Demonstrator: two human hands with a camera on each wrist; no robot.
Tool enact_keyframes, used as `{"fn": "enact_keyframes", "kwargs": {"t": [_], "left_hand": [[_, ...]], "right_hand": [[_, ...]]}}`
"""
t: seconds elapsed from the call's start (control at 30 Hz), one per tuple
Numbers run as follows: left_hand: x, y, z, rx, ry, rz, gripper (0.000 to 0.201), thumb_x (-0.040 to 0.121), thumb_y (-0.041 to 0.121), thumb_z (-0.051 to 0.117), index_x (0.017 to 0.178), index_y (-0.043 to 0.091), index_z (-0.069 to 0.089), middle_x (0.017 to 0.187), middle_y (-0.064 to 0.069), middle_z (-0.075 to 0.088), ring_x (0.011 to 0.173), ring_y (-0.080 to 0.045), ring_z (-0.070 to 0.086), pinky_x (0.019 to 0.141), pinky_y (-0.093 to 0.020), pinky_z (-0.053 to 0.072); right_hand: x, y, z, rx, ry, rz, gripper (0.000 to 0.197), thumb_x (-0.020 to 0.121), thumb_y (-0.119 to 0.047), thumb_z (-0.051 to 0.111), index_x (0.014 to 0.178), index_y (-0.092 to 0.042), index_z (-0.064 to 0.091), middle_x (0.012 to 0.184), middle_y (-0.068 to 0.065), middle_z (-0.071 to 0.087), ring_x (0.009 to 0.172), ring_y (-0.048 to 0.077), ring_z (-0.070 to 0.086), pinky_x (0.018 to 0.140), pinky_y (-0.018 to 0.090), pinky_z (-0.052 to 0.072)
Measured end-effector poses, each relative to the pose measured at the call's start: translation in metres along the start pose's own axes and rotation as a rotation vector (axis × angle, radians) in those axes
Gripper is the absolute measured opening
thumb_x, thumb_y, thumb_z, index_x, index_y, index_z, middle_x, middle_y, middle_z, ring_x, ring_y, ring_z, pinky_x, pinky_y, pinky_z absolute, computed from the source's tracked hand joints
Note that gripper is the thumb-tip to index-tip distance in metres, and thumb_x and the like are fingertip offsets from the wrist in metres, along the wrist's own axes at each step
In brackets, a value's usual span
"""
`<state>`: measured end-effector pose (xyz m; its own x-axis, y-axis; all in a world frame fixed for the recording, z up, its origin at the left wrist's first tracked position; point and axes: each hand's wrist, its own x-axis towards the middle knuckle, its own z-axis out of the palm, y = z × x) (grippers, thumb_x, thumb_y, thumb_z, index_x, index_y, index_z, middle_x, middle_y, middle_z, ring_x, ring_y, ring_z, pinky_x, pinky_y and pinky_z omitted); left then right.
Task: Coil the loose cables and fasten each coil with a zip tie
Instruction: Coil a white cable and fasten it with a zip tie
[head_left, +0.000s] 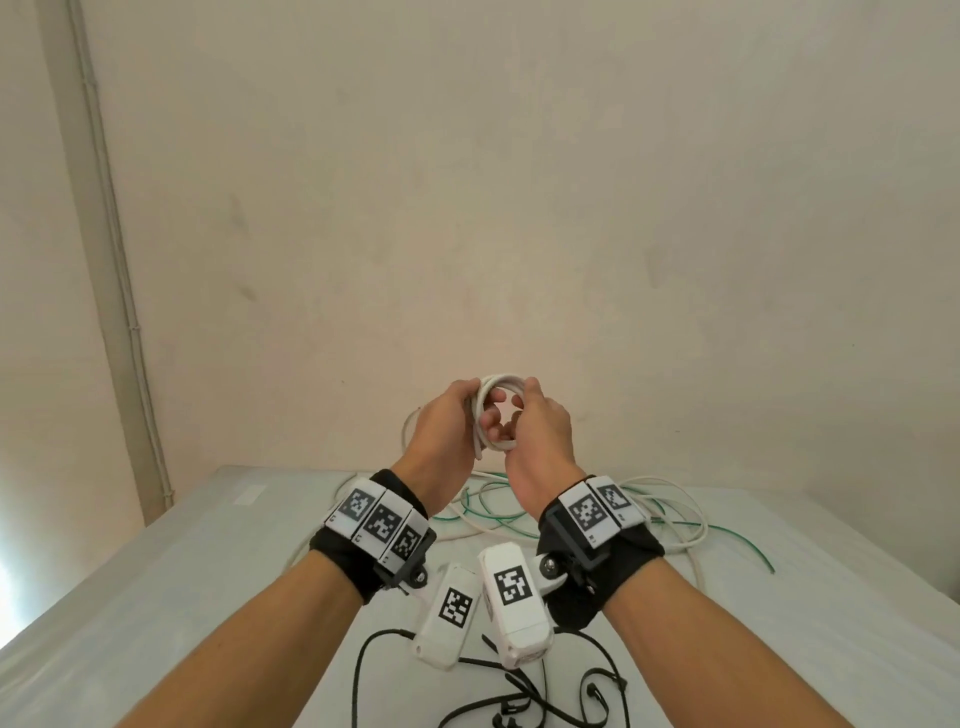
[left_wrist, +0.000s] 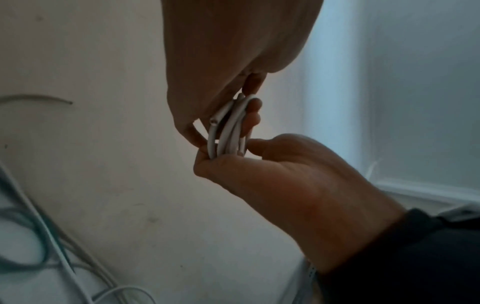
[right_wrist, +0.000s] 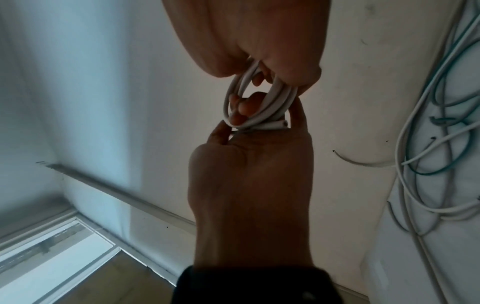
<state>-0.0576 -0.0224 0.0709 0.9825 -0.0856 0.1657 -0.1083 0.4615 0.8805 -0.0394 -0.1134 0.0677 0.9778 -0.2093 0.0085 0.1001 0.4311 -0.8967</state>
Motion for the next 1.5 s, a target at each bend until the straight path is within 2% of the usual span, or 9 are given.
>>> {"fn": "enact_keyframes", "kwargs": {"t": [0.2,0.43,0.53,0.67,0.87,1.03,1.17,1.3,1.5], "left_hand": [[0.001,0.019,-0.013,0.227,0.005,0.0,0.025,0.089,0.005,0.043,0.066,0.014,0.039,0.055,0.001,0.026,0.042,-0.016,0.035,0.067,-0.035,0.04],[-0.005,0.041,-0.021,0.376,-0.289,-0.315,0.024,0.084,0.001,0.031,0.087,0.004,0.054,0.056,-0.002,0.048,0.043,-0.009,0.015,0.052,-0.023,0.045],[-0.003,0.05,-0.021,0.239,-0.329,-0.391,0.021,0.078,0.006,0.034,0.084,0.007,0.054,0.052,0.003,0.035,0.048,-0.01,0.01,0.048,-0.021,0.041],[-0.003,0.054,-0.018,0.305,-0.285,-0.382,0.018,0.073,0.011,0.036,0.065,0.016,0.052,0.06,0.004,0.018,0.048,-0.011,0.01,0.045,-0.021,0.037],[0.0,0.041,-0.009,0.626,-0.15,-0.242,0.029,0.085,0.005,0.031,0.06,0.018,0.037,0.056,0.003,0.024,0.046,-0.012,0.017,0.044,-0.024,0.036],[0.001,0.027,-0.009,0.61,-0.087,-0.19,0.029,0.087,0.01,0.036,0.06,0.016,0.04,0.058,0.001,0.027,0.045,-0.014,0.02,0.046,-0.026,0.034],[0.002,0.018,-0.008,0.708,-0.013,0.018,0.011,0.092,0.02,0.047,0.092,0.011,0.04,0.067,0.0,0.046,0.052,-0.014,0.042,0.057,-0.034,0.046],[-0.004,0.002,-0.014,0.997,-0.126,0.083,0.022,0.107,0.023,0.039,0.118,0.005,0.048,0.094,-0.005,0.054,0.083,-0.021,0.055,0.081,-0.046,0.055],[0.002,-0.015,-0.024,1.019,-0.152,0.191,0.015,0.108,0.015,0.036,0.099,0.009,0.046,0.083,-0.001,0.054,0.071,-0.015,0.05,0.068,-0.032,0.045]], "right_hand": [[-0.005,-0.016,-0.016,-0.052,-0.282,0.123,0.027,0.105,-0.03,0.05,0.084,-0.014,0.056,0.064,0.0,0.044,0.057,0.014,0.041,0.068,0.032,0.041],[-0.018,-0.043,-0.023,-0.72,-0.692,-0.358,0.026,0.111,-0.029,0.044,0.122,-0.024,0.067,0.071,-0.008,0.053,0.059,0.014,0.047,0.064,0.032,0.052],[-0.018,-0.044,-0.023,-0.835,-0.701,-0.436,0.029,0.11,-0.028,0.043,0.105,-0.015,0.069,0.064,-0.013,0.051,0.053,0.01,0.051,0.073,0.046,0.059],[-0.015,-0.042,-0.029,-1.113,-0.661,-0.649,0.018,0.108,-0.031,0.049,0.116,-0.021,0.061,0.077,-0.006,0.063,0.066,0.015,0.064,0.068,0.028,0.051],[-0.012,-0.037,-0.028,-1.367,-0.683,-0.625,0.03,0.112,-0.028,0.034,0.112,-0.008,0.057,0.102,0.008,0.065,0.087,0.024,0.063,0.079,0.038,0.049],[-0.008,-0.026,-0.034,-1.301,-0.624,-0.533,0.029,0.112,-0.028,0.033,0.106,-0.007,0.052,0.092,0.003,0.058,0.075,0.016,0.053,0.064,0.031,0.039],[-0.001,-0.016,-0.038,-1.281,-0.512,-0.63,0.024,0.112,-0.023,0.034,0.101,-0.007,0.048,0.083,0.001,0.053,0.071,0.017,0.053,0.058,0.03,0.038],[0.009,-0.014,-0.048,-1.106,-0.382,-0.486,0.039,0.111,-0.038,0.033,0.106,-0.006,0.054,0.089,0.004,0.061,0.082,0.025,0.064,0.078,0.043,0.054],[0.003,-0.01,-0.052,-0.47,-0.437,-0.076,0.03,0.111,-0.036,0.041,0.098,-0.011,0.051,0.076,-0.003,0.041,0.059,0.01,0.037,0.061,0.026,0.035]]}}
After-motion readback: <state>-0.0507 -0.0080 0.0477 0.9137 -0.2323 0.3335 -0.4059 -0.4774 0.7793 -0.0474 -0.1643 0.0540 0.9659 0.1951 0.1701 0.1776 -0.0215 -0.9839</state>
